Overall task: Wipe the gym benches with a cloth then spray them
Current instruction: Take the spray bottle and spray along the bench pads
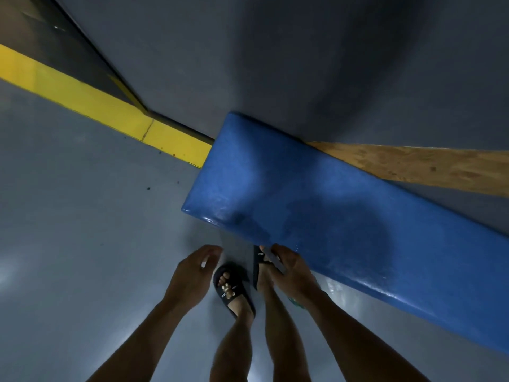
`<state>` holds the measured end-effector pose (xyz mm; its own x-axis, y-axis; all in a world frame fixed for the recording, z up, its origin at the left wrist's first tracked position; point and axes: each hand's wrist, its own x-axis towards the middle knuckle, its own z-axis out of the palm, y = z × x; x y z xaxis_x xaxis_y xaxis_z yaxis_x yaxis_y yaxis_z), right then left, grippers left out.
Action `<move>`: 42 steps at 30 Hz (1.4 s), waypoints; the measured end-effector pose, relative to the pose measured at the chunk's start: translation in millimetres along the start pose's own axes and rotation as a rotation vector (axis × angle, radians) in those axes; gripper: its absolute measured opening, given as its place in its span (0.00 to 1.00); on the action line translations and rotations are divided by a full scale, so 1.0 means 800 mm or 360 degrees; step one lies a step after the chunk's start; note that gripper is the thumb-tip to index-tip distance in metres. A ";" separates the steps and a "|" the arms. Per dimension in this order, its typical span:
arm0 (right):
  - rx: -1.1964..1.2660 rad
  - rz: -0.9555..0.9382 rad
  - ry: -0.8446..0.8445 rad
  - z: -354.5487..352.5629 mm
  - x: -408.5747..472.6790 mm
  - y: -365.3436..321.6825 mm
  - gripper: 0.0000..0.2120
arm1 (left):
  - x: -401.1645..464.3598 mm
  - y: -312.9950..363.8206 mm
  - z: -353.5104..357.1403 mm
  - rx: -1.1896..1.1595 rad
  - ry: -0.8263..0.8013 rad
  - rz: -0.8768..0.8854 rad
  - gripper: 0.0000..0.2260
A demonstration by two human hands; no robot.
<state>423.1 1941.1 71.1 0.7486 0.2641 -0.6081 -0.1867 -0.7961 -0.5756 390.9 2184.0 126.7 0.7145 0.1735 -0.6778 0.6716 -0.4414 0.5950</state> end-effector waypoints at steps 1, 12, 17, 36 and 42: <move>-0.0058 -0.0088 0.0022 -0.001 0.006 -0.007 0.14 | 0.001 -0.001 -0.002 0.0009 0.0003 -0.0002 0.10; -0.0141 -0.0333 -0.0037 0.003 0.067 -0.074 0.08 | 0.015 0.008 -0.022 -0.0051 0.0131 -0.0054 0.09; -0.0184 -0.0411 -0.0082 0.005 0.101 -0.107 0.06 | 0.020 0.008 -0.025 -0.0079 0.0161 -0.0104 0.11; -0.0481 -0.0377 -0.0013 -0.059 0.151 -0.075 0.04 | 0.057 0.041 -0.012 -0.0044 0.0130 -0.0131 0.13; -0.0335 -0.0354 0.0046 -0.076 0.125 -0.024 0.06 | 0.065 0.055 -0.002 -0.0039 0.0074 -0.0142 0.14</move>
<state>540.4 1949.6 54.1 0.7747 0.4315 -0.4623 0.1176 -0.8166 -0.5650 457.9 2175.0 118.7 0.6597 0.2523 -0.7079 0.7371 -0.4008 0.5441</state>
